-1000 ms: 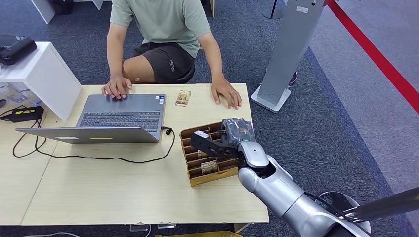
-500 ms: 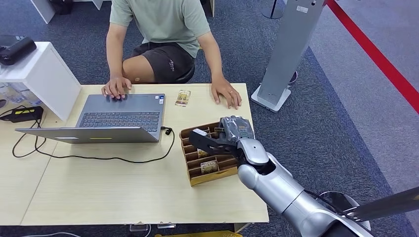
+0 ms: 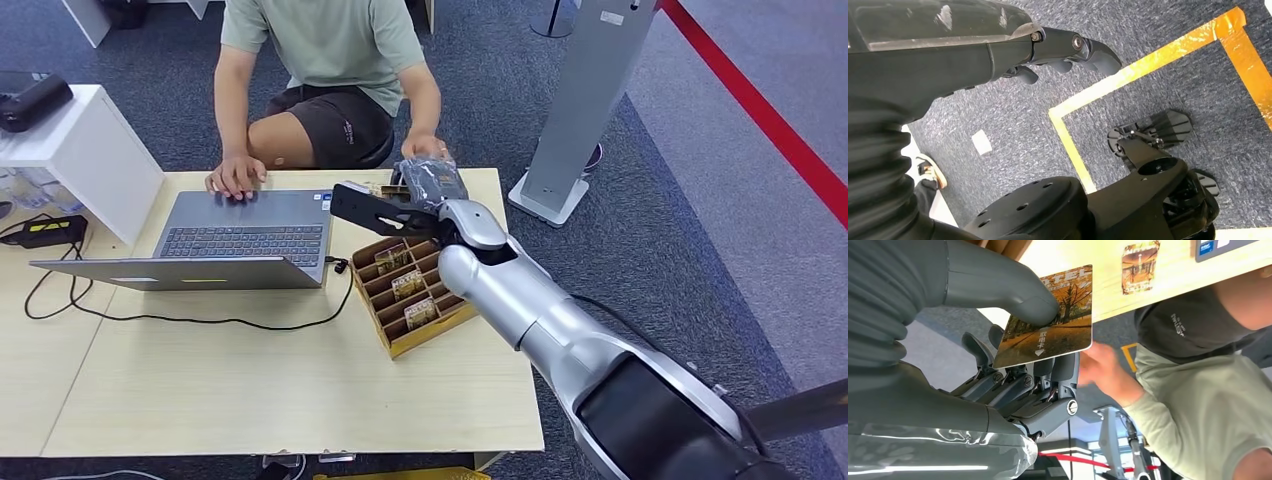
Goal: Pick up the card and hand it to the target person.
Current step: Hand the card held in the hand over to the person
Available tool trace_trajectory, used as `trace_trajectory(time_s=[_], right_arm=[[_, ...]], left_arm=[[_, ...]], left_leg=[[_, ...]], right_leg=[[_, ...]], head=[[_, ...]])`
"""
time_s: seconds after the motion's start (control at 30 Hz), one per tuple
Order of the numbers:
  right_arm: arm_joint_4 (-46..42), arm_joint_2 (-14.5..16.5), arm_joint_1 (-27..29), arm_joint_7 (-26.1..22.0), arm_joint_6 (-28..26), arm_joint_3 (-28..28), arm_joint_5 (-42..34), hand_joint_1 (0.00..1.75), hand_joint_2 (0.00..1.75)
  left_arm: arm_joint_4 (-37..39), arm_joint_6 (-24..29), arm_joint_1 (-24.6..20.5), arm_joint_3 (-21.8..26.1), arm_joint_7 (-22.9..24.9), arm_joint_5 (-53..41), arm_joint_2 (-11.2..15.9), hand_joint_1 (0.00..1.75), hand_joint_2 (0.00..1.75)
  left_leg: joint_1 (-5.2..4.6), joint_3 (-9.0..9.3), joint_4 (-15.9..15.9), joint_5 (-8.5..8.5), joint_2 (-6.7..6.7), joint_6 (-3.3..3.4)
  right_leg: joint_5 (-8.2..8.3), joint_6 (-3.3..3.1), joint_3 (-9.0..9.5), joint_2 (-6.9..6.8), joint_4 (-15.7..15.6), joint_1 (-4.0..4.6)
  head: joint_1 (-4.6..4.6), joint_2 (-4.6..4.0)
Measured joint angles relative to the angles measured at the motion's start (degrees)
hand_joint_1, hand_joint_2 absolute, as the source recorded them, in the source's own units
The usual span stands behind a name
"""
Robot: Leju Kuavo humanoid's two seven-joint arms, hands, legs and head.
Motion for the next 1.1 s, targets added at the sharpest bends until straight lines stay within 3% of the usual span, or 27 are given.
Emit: trace_trajectory(time_s=[0.43,1.1], right_arm=[[12.5,2.0,-1.3,1.1,-2.5,0.9,3.3,1.5,1.75],[15.6,1.5,-2.7,0.5,-6.6,3.1,6.2,1.5,1.75]], left_arm=[[0.0,0.0,0.2,-1.3,0.5,-0.1,-0.7,0.0,1.75],[0.0,0.1,0.2,-2.7,0.2,0.4,-1.0,0.0,1.75]], left_leg=[[0.0,0.03,0.0,0.0,0.01,0.0],[-0.02,0.08,0.0,0.09,0.01,0.07]], right_leg=[[0.0,0.0,-0.02,0.01,0.0,0.0],[0.13,-0.02,0.07,0.04,0.0,-0.01]], head=[[-0.03,0.0],[0.05,0.0]])
